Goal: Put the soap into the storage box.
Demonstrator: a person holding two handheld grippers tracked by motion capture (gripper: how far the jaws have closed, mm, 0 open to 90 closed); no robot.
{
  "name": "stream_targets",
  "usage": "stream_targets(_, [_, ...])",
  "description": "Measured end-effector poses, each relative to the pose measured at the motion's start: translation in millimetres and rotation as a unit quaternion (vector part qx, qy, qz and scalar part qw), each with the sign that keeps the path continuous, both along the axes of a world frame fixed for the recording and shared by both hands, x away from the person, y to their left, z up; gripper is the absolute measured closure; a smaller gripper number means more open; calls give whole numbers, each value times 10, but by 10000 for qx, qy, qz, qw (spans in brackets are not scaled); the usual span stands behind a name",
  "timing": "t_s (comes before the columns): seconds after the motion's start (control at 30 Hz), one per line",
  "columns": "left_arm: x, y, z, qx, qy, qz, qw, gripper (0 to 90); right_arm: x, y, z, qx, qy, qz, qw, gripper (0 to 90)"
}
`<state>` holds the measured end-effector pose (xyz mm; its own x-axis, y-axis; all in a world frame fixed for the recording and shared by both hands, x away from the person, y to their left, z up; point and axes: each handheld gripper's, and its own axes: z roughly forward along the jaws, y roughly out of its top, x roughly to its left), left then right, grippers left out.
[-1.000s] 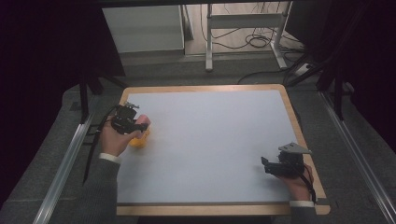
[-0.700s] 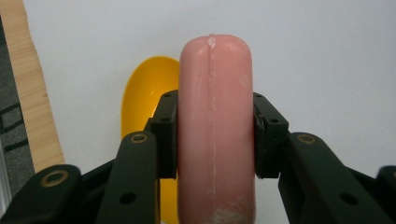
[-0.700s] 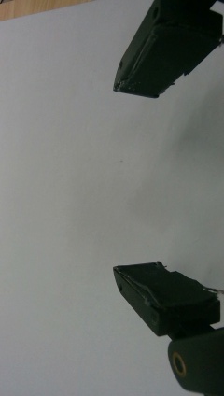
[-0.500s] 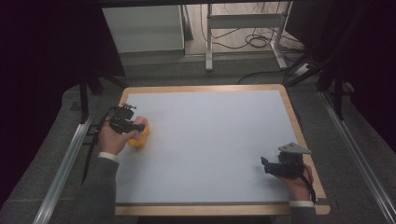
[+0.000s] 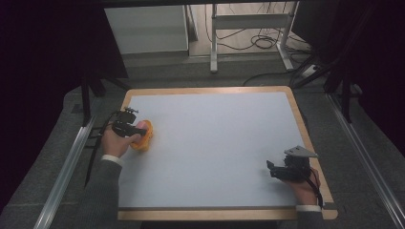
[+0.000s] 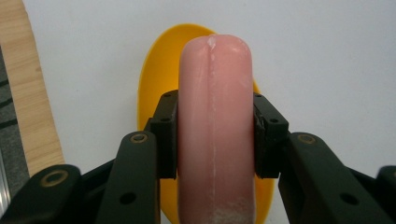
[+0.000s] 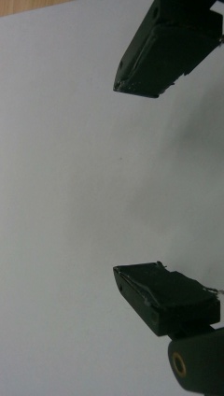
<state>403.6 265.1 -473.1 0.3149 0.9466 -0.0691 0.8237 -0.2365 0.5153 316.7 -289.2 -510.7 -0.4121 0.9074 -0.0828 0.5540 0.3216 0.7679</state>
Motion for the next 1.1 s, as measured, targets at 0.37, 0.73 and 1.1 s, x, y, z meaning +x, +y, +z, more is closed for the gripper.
stream_targets(0.37, [-50, 29, 67, -114, -260, 16, 9996, 416, 1, 7, -4, -18, 5, 6, 10000, 101])
stream_targets(0.73, [-231, 17, 217, -385, -699, -96, 9968, 236, 3, 25, -8, -34, 12, 24, 10000, 101])
stream_targets(1.1, [-592, -163, 230, -650, -1027, -785, 9895, 191, 10, 30, -5, -33, 8, 40, 10000, 101])
